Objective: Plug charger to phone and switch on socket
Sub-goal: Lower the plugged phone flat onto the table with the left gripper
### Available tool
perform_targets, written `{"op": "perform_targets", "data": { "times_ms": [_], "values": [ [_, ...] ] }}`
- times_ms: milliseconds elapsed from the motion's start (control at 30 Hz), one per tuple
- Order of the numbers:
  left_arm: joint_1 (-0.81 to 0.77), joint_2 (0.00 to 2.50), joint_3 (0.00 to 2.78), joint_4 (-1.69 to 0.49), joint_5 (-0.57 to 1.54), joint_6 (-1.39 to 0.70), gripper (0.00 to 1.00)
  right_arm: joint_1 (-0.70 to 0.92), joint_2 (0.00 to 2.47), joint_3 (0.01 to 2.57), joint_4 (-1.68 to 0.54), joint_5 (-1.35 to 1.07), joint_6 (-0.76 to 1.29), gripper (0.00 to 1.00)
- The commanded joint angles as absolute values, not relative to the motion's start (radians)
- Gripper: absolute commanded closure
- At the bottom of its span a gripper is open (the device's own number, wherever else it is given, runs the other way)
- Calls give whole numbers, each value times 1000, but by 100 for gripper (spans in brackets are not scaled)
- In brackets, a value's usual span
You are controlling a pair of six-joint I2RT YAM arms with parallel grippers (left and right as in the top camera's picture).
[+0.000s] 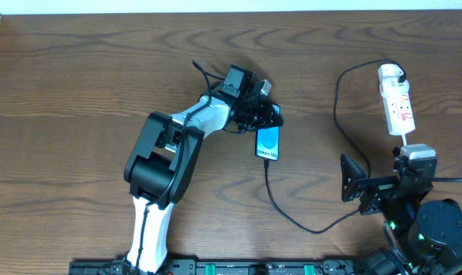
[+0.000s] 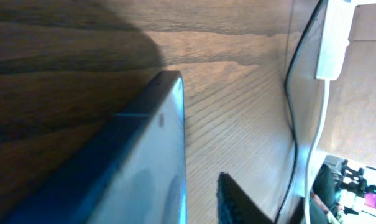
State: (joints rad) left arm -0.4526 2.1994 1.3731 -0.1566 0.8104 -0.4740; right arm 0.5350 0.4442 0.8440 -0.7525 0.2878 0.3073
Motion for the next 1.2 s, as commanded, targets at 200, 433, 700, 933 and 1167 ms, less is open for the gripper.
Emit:
{"op": "perform_targets", "data": {
  "times_ms": [200, 433, 700, 933, 1167],
  "values": [
    [-450, 2204, 1374, -225, 669, -464, 37, 529, 445, 852, -779, 297, 330, 1],
    [-450, 2204, 1374, -305, 495, -464, 25, 529, 445, 852, -783, 297, 348, 1],
    [-450, 2204, 1374, -344, 451, -464, 24, 529, 445, 852, -794, 297, 348, 1],
    [-450, 2204, 1374, -351, 451, -464, 24, 529, 445, 852, -808, 297, 372, 1],
    [-450, 2204, 1374, -355, 451, -464, 24, 529, 445, 852, -813, 296, 375, 1]
  ]
}}
